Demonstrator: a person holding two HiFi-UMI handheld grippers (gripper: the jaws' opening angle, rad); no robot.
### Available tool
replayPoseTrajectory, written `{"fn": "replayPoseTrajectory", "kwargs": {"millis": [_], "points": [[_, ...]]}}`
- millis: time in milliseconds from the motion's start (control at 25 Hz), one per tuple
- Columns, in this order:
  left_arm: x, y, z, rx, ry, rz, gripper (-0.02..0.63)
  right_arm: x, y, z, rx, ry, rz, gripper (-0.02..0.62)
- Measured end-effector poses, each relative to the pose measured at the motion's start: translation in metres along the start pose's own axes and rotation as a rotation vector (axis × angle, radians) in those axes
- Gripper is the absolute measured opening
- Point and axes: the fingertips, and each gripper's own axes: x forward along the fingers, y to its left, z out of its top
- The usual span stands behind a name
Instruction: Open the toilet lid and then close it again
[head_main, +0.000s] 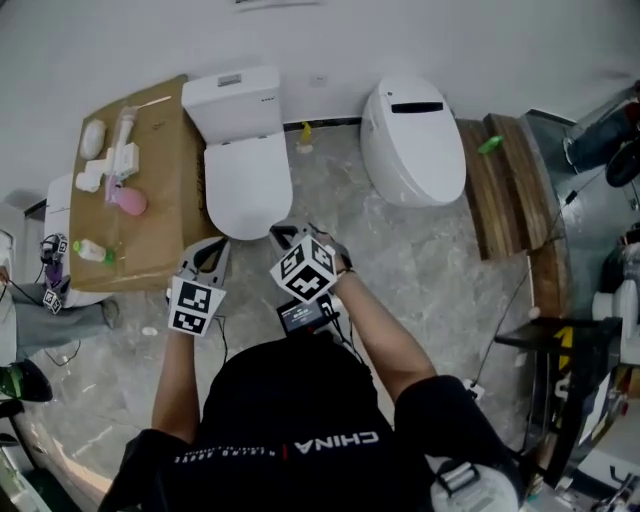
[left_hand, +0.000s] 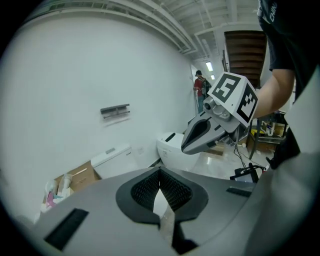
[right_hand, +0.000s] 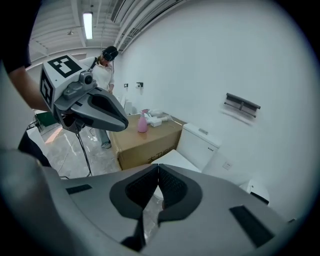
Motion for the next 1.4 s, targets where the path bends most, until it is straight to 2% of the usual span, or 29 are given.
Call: {"fn": "replayPoseTrajectory", "kwargs": {"millis": [280,560,880,1120,1400], "points": [[0.035,0.018,0.012,-0.031,0.047,0.040,0.009,0.024,-0.044,0.008,-0.009,-0.017,0.067,0.014],[0.042,0.040,0.004,-0.030,0.070,0.049,0.009,0.042,-0.044,0.021,0.001,-0.022,0.087,0.014],[0.045,0.059,0.008,0.046,0.036,-0.046,0.009,0.050,-0.050,0.048,0.011,-0.023,-0.005,0.014],[0.037,0.079,0.008,0.088,0.012,-0.083,0.009,0.052,-0.049,0.076,0.013,-0.038,-0.069,0.014],[0.032,0.087,0.003,0.101,0.011,-0.103,0.009,0.050,-0.049,0.085,0.018,-0.035,-0.100,0.014]]}}
